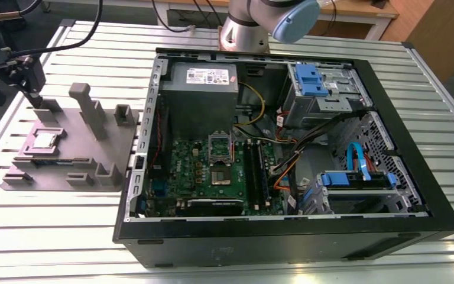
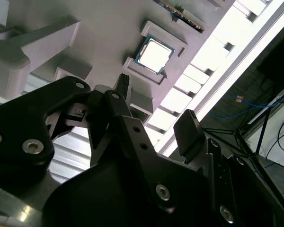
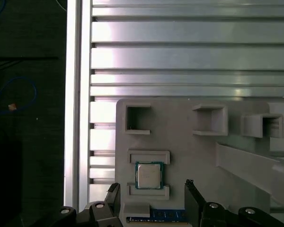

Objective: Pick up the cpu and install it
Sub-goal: 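Pick up the cpu and move it towards the insertion slot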

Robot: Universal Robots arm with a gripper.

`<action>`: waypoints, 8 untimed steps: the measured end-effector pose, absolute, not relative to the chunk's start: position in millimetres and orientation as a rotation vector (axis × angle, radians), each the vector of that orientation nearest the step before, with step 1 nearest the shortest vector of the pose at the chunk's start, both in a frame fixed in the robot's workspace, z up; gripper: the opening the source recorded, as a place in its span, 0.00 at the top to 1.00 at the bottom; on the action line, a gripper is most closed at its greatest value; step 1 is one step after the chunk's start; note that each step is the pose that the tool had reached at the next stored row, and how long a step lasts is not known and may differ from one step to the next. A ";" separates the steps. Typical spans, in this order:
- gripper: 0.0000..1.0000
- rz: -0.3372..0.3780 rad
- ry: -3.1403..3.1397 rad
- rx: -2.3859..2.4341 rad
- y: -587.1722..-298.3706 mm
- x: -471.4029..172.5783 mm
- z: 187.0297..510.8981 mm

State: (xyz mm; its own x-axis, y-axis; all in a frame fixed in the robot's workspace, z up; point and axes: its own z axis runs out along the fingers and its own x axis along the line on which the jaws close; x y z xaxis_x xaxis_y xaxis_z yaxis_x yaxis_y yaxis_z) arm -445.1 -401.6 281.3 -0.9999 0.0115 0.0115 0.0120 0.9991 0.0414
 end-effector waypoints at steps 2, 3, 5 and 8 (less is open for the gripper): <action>0.35 -0.065 -3.130 -0.012 -403.1 -445.1 278.7; 0.35 -0.065 -3.130 -0.006 -403.5 -445.1 277.6; 0.35 -0.065 -3.129 0.009 -404.1 -444.9 275.5; 0.35 -0.065 -3.129 0.020 -405.0 -445.0 273.5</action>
State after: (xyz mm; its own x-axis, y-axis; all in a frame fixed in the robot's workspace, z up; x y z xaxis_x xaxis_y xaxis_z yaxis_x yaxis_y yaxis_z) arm -445.0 -405.0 273.5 -0.9998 -0.0129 0.0116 -0.0124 0.9991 0.0416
